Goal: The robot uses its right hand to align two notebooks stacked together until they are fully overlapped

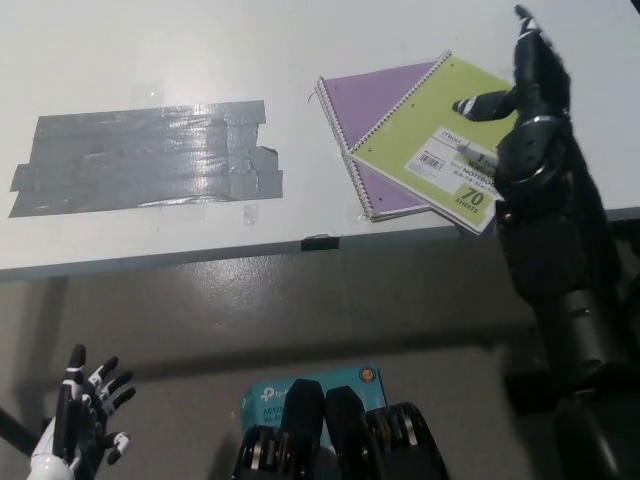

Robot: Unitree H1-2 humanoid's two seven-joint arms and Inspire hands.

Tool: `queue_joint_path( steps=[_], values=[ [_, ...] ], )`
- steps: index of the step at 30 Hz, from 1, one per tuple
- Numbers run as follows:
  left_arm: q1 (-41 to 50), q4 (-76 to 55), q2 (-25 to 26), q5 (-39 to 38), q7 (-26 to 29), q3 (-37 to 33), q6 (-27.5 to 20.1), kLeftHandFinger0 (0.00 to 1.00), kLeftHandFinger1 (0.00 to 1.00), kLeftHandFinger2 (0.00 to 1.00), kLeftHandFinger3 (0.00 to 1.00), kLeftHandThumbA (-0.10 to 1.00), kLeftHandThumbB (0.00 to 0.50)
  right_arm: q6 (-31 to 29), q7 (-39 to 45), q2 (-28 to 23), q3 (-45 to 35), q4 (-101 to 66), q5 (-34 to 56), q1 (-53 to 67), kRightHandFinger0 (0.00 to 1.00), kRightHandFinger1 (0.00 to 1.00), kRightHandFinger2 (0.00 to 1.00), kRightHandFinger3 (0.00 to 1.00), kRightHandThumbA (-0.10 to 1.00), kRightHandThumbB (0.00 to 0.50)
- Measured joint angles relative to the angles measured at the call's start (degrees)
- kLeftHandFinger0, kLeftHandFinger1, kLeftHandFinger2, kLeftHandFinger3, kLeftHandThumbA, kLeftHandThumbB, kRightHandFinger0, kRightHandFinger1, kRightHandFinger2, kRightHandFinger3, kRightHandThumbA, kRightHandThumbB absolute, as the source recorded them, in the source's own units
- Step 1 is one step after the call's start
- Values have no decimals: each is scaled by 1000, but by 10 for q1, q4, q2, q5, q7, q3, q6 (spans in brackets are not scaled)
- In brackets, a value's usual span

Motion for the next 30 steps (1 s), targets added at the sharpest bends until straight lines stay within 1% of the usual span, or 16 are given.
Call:
queue_joint_path(
  steps=[1,3,4,5,10,13,14,16,17,19,20,21,24,25,28,30],
  values=[
    [1,0,2,1,0,-2,0,1000,1000,1000,1000,1000,159,0,-1,5,1,1,-2,0,1000,1000,1000,1000,1000,209],
    [4,0,3,3,0,-5,0,1000,1000,1000,1000,1000,190,0,-2,13,2,1,-3,0,1000,1000,1000,1000,1000,228],
    [4,0,3,4,0,-6,0,1000,1000,1000,1000,1000,193,0,-4,16,3,2,-3,0,1000,1000,1000,1000,1000,229],
    [5,0,3,5,0,-7,0,975,1000,1000,1000,1000,198,0,-5,17,5,4,-3,1,1000,1000,1000,1000,1000,224],
    [6,0,3,8,0,-13,0,976,1000,1000,1000,1000,191,0,-24,22,9,45,-8,9,1000,1000,1000,1000,1000,235],
    [6,0,3,9,0,-16,0,982,1000,1000,1000,1000,199,1,-31,25,7,64,-14,21,1000,1000,1000,1000,1000,255],
    [6,-1,3,9,0,-16,0,976,1000,1000,1000,1000,204,1,-32,26,5,70,-17,23,1000,1000,1000,1000,1000,240],
    [6,-3,3,9,1,-18,0,973,1000,1000,1000,1000,203,1,-36,29,1,84,-23,25,1000,1000,1000,1000,1000,239],
    [6,-4,3,9,1,-20,0,963,984,1000,1000,1000,224,2,-37,29,0,86,-24,26,1000,1000,1000,1000,1000,229],
    [6,-5,3,9,1,-22,0,962,981,1000,1000,1000,224,2,-40,31,-1,90,-25,27,1000,1000,1000,1000,1000,224],
    [6,-5,3,9,1,-23,0,911,954,1000,1000,1000,215,2,-41,33,-1,93,-25,29,1000,1000,1000,1000,1000,224],
    [6,-5,3,8,1,-23,0,896,946,1000,1000,1000,217,2,-42,34,-1,94,-26,30,1000,1000,1000,1000,1000,223],
    [7,-5,3,9,3,-25,0,929,985,1000,1000,1000,233,2,-46,39,-5,106,-30,30,1000,1000,1000,1000,1000,220],
    [7,-6,3,9,3,-26,0,933,986,1000,1000,1000,226,3,-48,41,-4,107,-31,31,1000,1000,1000,1000,1000,221],
    [8,-9,2,8,4,-28,0,922,992,1000,1000,1000,230,3,-51,47,-2,109,-31,37,1000,1000,1000,1000,1000,230],
    [9,-12,1,9,4,-28,0,919,994,1000,1000,1000,247,3,-52,51,1,109,-31,41,1000,1000,1000,1000,1000,219]
  ],
)
